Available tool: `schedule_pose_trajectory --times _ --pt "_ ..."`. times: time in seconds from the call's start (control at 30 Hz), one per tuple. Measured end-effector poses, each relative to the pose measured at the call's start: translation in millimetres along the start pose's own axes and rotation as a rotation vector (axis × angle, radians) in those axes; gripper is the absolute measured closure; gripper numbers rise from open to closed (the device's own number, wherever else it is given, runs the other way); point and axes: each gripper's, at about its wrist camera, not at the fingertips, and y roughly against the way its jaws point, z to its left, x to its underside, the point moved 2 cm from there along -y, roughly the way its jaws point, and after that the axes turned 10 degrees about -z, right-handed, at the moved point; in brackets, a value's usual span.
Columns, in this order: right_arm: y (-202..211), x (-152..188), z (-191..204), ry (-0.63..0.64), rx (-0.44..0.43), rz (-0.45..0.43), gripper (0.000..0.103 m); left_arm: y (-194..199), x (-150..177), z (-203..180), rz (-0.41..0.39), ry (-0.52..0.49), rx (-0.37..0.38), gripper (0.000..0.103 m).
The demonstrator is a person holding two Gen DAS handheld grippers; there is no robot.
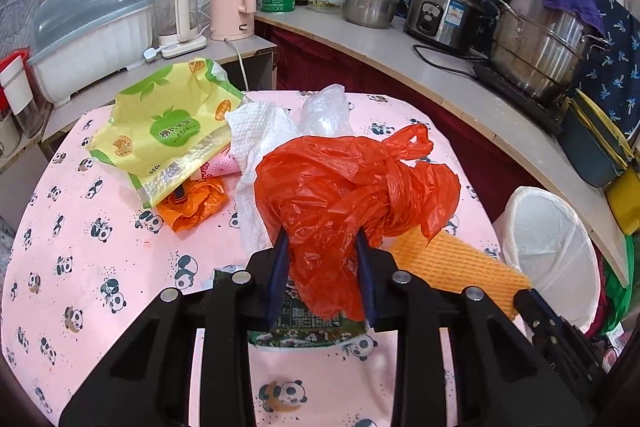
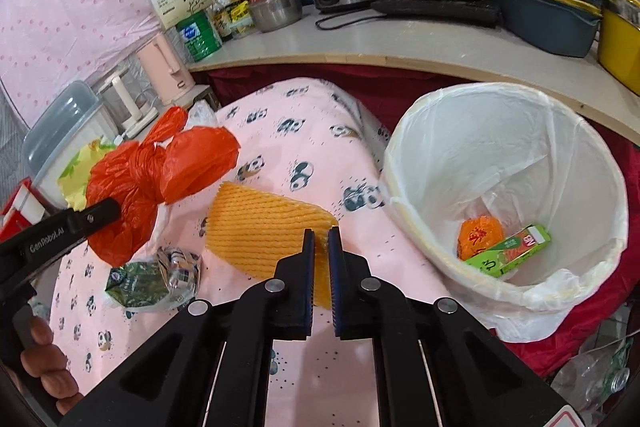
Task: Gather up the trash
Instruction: 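Carry the red bag with the left tool while the right tool carries the foam net to the wastebasket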
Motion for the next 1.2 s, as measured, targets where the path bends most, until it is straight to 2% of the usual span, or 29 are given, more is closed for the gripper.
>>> schedule_pose_trajectory --times 0.43,0.67,1.2 --pt "48.2 -37.9 -64.8 -0.1 0.116 -0.138 0.096 28.4 3.7 -35.6 -0.019 -0.053 0.051 0.074" --pt "55.7 -39.0 -106.2 -0.161 0.174 -0.153 0.096 27.5 11.8 -77.1 -0.005 -0.113 0.09 0.074" --pt "55.6 -37.4 -170.1 -0.252 0.269 -0.168 0.096 9.4 28.2 -170.8 0.038 -0.223 0.226 0.074"
